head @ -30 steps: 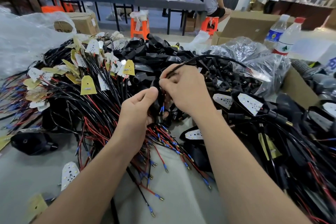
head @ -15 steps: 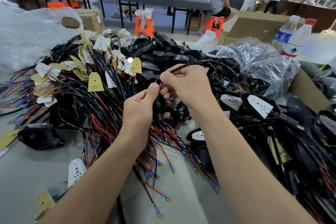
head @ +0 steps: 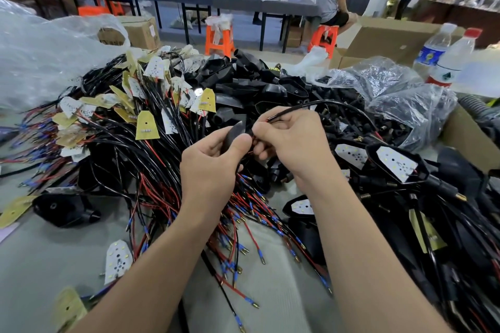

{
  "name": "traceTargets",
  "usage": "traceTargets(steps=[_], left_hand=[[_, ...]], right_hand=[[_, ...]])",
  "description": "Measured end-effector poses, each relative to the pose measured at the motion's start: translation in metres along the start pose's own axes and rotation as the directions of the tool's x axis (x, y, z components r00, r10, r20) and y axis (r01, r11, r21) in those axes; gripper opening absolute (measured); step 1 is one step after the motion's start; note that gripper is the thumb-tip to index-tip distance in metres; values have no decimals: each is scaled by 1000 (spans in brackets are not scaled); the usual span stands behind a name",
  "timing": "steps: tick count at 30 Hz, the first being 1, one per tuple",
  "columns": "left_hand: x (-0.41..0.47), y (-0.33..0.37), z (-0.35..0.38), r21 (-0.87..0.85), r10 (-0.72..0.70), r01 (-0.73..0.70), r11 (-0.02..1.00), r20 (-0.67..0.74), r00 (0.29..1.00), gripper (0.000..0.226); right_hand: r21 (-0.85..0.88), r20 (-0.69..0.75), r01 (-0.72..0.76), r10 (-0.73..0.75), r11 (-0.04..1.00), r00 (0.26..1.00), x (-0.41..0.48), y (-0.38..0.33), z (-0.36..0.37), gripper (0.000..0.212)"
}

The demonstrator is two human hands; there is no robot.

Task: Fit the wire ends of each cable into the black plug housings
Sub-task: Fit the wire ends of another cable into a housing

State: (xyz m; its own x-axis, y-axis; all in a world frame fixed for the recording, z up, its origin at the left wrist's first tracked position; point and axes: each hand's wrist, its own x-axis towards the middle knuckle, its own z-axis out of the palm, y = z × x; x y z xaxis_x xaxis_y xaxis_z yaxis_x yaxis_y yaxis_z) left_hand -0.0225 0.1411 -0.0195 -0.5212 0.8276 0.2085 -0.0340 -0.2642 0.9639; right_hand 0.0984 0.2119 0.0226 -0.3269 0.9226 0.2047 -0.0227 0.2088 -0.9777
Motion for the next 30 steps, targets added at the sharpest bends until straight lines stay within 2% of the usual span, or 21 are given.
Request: traceTargets(steps=[3, 6, 8, 10, 15, 19, 22, 24, 26, 28, 30], left_hand=[[3, -1, -3, 80, 64, -63, 995, -18, 998, 19], [2, -2, -5, 213, 147, -141, 967, -14, 989, 17], [2, 0, -7, 349, 218, -196, 916, -24, 976, 29], [-1, 1, -7, 411, 252, -224, 884, -15, 968, 39], [-8, 4, -6, 569, 370, -350, 744, 86, 925, 42], [-6, 2, -5, 464, 340, -347, 815, 102, 935, 45], [-4, 4, -4, 299, 289, -307, 904, 104, 952, 43], [-1, 6, -3, 56, 169, -173, 983, 70, 983, 35], [1, 10, -3, -121, 27, -23, 992, 38, 999, 28], [3, 13, -5, -171, -94, 98, 980, 29, 995, 27], [4, 14, -6, -154, -153, 158, 975, 48, 987, 30]], right_hand=[[81, 21, -8, 7, 997, 1000, -3, 3, -2, 21], [83, 52, -9, 4, 996, 999, -7, 7, -5, 17], [83, 50, -1, -3, 997, 999, -10, 9, -7, 19], [85, 21, 13, -14, 996, 1000, -13, 12, -8, 21], [137, -90, 34, -21, 990, 996, -16, 12, -11, 21], [91, -76, 29, -22, 995, 997, -20, 15, -11, 20], [53, -83, 35, -31, 998, 996, -22, 17, -8, 21], [22, -104, 51, -49, 998, 993, -24, 16, -4, 14], [40, -154, 87, -80, 995, 985, -25, 14, -2, 12], [105, -194, 120, -98, 987, 976, -25, 12, -1, 16], [145, -196, 126, -96, 981, 976, -25, 10, -1, 19]])
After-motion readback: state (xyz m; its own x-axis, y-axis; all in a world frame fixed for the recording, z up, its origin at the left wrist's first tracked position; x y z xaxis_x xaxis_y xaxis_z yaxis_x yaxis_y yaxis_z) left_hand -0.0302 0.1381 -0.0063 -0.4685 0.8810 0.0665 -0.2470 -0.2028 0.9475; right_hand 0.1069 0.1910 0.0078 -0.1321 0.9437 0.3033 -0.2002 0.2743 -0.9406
